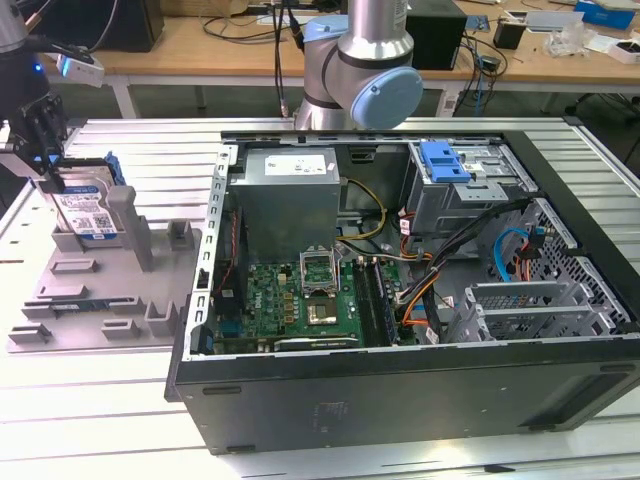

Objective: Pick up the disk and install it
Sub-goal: 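Pick up the disk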

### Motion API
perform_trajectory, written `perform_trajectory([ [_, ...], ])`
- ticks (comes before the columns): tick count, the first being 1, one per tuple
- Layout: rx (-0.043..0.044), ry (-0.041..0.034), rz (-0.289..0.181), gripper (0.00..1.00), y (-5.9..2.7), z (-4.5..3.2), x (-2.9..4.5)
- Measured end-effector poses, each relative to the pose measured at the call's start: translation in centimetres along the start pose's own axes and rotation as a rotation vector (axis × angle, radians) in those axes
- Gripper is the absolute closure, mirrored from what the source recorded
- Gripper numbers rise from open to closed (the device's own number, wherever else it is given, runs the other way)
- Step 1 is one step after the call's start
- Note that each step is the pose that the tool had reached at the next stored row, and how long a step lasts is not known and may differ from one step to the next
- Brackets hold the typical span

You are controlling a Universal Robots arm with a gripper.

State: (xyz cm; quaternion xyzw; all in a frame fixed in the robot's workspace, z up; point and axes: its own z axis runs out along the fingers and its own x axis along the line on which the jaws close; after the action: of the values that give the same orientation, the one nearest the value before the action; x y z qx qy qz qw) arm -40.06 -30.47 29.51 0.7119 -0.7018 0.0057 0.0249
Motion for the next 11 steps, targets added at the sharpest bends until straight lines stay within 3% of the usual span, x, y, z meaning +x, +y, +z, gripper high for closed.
perform_trajectory([
  [8,-0.0004,0.0001,0.0,0.63,0.03,-0.97,0.04],
  [11,-0.0004,0.0001,0.0,0.63,0.07,-2.38,0.1],
])
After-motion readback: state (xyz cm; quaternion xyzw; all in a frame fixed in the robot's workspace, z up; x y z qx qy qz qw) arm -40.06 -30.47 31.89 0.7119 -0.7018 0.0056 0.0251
